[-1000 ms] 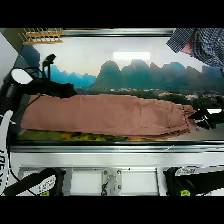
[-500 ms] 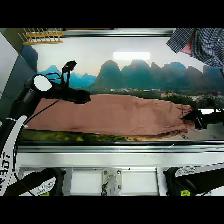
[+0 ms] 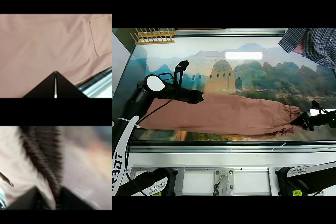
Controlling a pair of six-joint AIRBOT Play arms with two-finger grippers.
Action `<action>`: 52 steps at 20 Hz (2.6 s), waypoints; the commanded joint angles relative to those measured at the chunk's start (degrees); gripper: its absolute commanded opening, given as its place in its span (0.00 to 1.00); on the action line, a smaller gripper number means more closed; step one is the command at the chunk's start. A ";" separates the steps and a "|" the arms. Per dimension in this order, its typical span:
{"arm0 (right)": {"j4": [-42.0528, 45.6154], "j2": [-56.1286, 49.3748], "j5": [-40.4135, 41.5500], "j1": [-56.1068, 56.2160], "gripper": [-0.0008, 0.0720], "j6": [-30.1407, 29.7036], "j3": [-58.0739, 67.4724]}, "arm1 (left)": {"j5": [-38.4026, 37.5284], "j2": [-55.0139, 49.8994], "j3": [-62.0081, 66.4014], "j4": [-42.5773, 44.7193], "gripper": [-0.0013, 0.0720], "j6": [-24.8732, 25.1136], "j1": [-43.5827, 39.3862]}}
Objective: Fold the clothes and pants, and hang the long-sleeved shirts on hangers.
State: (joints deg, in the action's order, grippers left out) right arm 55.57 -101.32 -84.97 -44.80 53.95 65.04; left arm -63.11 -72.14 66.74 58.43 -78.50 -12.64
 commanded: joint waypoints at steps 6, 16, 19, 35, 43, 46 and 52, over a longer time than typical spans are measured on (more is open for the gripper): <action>3.17 3.52 -1.49 0.11 0.04 -0.59 0.63 | 0.94 -0.48 -0.04 -0.02 0.02 0.00 -0.20; 11.74 14.36 -12.59 0.39 0.04 3.28 12.28 | 10.10 -19.45 2.51 -0.09 0.02 -1.64 -14.05; 10.60 17.70 -13.77 0.46 0.04 2.99 13.35 | 8.87 -25.53 6.36 -0.02 0.02 -1.64 -17.62; -18.51 23.12 -20.68 0.48 0.04 -1.46 20.50 | 6.29 -31.52 10.01 2.08 0.02 -1.51 -20.35; -31.95 26.10 -20.52 5.86 0.04 -1.70 24.35 | 6.36 -31.50 9.97 1.81 0.02 -1.51 -20.35; -35.43 26.08 -20.46 12.37 0.04 -1.73 27.36 | 6.34 -31.50 9.97 1.79 0.02 -1.51 -20.35; -37.46 26.05 -13.97 27.80 0.04 -0.57 34.99 | 6.43 -31.52 9.97 1.79 0.02 -1.51 -20.35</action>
State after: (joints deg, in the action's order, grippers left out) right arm 19.57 -75.29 -104.36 -23.79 52.27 96.55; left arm -56.77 -103.61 76.73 60.18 -80.01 -32.97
